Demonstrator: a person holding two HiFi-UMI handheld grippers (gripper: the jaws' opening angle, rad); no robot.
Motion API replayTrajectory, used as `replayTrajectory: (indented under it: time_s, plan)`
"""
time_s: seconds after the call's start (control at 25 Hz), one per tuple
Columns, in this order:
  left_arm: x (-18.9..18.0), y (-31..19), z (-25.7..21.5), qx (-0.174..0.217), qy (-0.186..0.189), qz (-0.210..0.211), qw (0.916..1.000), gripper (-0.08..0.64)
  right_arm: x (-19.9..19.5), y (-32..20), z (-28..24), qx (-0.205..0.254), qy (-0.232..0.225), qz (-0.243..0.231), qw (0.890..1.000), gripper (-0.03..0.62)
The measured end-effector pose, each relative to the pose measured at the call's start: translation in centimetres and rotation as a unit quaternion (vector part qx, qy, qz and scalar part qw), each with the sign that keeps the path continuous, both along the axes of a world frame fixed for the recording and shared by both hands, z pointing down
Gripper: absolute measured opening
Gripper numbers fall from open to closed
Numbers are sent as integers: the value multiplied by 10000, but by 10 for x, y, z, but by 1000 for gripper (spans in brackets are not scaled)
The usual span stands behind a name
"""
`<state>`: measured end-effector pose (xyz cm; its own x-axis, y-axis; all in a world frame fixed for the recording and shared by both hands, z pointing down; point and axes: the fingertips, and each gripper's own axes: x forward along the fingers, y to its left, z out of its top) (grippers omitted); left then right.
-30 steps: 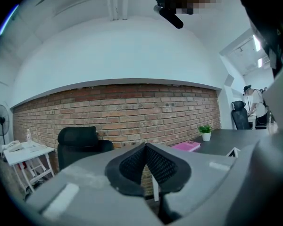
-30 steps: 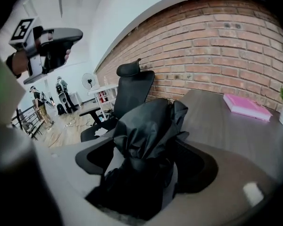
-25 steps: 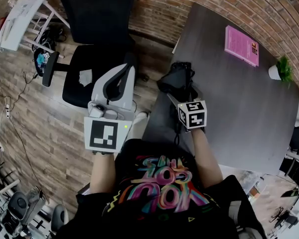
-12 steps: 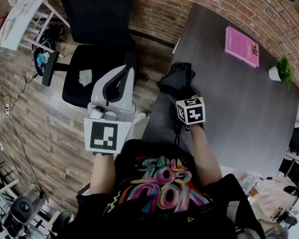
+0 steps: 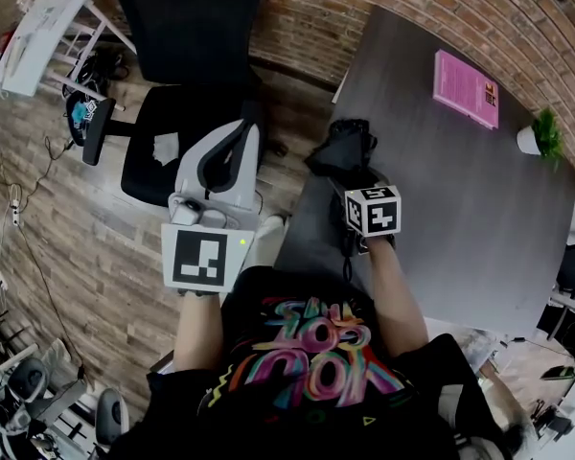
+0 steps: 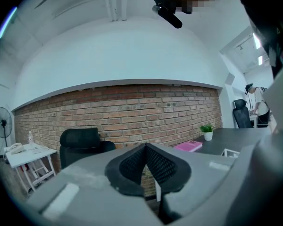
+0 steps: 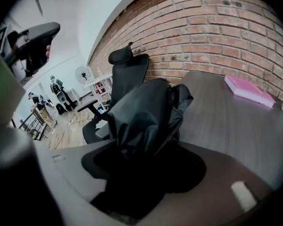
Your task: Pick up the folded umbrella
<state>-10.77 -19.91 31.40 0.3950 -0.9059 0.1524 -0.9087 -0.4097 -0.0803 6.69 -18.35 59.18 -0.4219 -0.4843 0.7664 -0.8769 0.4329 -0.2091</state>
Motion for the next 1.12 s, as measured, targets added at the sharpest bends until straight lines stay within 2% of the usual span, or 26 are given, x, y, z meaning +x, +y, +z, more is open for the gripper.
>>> replayTrajectory:
  time_s: [0.24,0.56,0.84,1.12]
  plan:
    - [-6,0,-5,58,-6,-45,10000,2,0,1,-7,53,-109,64,9999,268]
    - [-1,-2,-11,144,-22,35,9999,2,3,-4,-34,358,-309,109,9988,267]
    - [7,0,-17,205,1,169,9996,2,7,-10,-74,802,-463,139,9956,267]
    - [13,2,-22,287,24,279,9992,2,11,-14,-127,1482,-651,190,9866,267]
